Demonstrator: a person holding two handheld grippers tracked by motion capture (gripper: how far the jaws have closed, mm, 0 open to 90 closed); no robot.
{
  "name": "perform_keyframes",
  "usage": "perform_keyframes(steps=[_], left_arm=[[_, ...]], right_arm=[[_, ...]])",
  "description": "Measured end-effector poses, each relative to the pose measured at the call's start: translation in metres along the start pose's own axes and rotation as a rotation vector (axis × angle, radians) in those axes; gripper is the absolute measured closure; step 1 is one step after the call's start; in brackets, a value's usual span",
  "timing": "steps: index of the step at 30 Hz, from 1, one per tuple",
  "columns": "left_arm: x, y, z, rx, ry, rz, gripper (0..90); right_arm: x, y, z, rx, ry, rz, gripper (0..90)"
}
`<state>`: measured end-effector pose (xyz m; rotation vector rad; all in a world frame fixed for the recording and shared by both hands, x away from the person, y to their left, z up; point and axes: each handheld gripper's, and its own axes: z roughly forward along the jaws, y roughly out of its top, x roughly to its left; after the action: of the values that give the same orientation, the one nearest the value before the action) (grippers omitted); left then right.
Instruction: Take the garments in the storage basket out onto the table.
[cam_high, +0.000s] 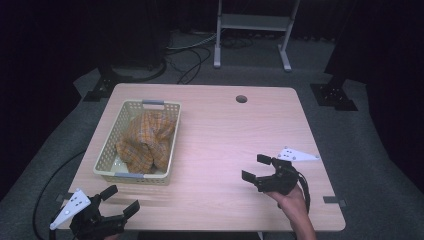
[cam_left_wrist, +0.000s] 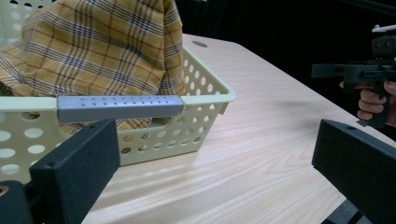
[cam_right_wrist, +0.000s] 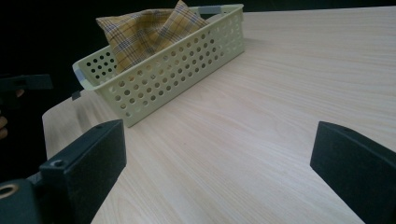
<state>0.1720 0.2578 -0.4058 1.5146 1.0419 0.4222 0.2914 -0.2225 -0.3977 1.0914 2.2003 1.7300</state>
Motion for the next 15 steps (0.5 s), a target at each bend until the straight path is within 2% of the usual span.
perform_keyframes(steps=[15], left_arm=[[-0.001,0.001,0.0,-0.004,-0.003,0.001,0.9]], right_arm=[[0.011,0.007,0.028,-0.004,0.054,-0.019,3.4]])
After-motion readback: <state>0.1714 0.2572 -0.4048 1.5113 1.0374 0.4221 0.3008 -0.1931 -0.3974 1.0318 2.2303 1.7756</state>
